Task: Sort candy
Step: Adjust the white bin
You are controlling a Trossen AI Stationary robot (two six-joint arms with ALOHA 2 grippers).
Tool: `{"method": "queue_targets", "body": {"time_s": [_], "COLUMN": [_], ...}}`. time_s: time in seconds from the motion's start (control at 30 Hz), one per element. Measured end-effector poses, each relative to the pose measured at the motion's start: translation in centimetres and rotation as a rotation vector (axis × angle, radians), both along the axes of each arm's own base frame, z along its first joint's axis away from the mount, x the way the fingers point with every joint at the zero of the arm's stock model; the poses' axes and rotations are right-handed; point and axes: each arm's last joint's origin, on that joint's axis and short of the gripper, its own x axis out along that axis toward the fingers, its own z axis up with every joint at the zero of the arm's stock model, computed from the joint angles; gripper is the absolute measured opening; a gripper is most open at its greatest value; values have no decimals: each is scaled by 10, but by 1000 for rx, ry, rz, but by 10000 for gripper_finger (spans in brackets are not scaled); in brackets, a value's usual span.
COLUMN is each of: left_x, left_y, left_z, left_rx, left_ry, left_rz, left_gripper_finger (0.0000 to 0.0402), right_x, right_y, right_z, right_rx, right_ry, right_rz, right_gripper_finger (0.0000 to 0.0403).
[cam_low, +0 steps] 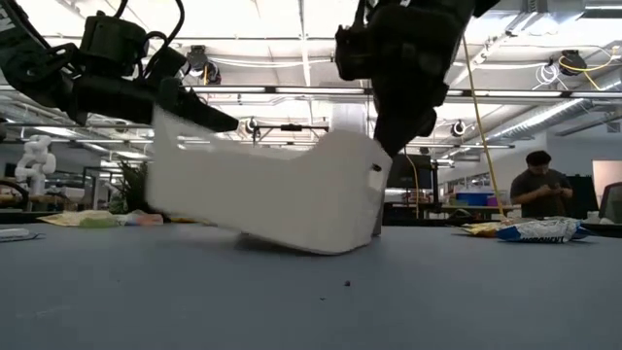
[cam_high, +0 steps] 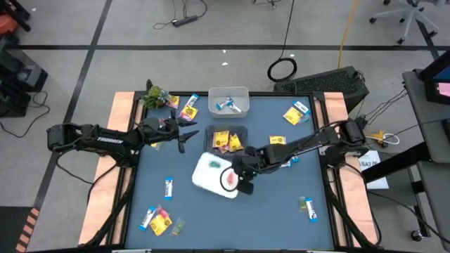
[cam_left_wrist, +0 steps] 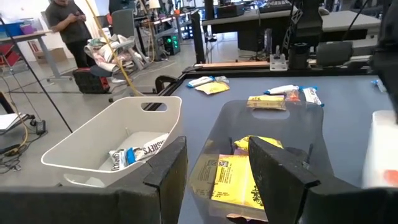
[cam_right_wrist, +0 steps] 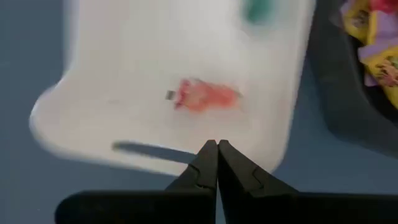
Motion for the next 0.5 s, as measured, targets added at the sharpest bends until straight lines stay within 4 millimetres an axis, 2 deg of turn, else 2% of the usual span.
{"method": "queue_targets", "body": {"time_s": [0.23, 0.4, 0.5], "left_x": [0, 0, 0], "left_y": [0, 0, -1], "left_z": [0, 0, -2], "left_rx": [0, 0, -17], "left_ry": [0, 0, 19], "left_rz": [0, 0, -27], "left_gripper_finger": [177, 177, 177], "right_x": [-4, 6, 8], "right_y": [1, -4, -5], "right_z": [13, 24, 25], "right_rx": [-79, -93, -87], "right_ry": [-61, -194, -216], "right_rz": [-17, -4, 29], "right_gripper_finger": [0, 0, 0]}}
